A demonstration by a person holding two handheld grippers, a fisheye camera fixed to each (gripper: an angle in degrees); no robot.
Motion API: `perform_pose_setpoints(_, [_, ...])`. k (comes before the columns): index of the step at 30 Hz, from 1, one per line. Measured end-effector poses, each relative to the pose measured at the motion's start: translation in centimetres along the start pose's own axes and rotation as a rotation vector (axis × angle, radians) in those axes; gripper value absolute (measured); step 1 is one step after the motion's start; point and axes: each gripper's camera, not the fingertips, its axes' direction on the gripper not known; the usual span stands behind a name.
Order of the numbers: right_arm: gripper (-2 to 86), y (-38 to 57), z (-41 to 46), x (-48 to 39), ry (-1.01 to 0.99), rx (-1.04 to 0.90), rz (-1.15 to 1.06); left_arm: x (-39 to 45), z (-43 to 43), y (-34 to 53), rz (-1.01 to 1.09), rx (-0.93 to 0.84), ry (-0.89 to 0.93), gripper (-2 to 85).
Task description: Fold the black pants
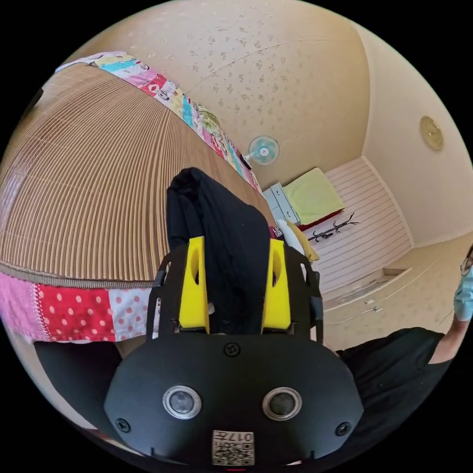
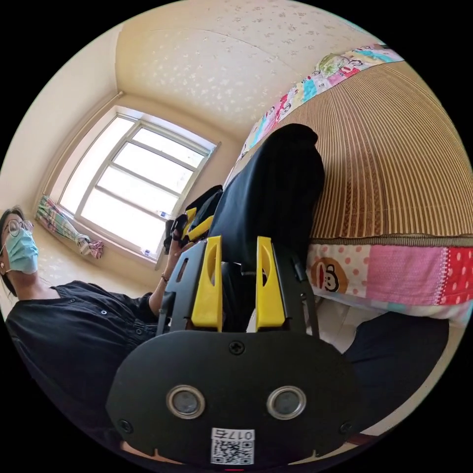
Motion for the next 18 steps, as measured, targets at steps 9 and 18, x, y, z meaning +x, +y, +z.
perform_pose_setpoints(9, [15.3,6.4,-4.3,5.0,-0.21,0.371,0.472,-4.3,5.2,-2.0,-0.146,-0.054,-0.077,21.7])
perform_pose_setpoints(18, [22.1,1.8,1.7,7.3,-0.448,0.193,0.468,-5.3,7.4,-5.2,-0.233,-0.177,0.026,13.6])
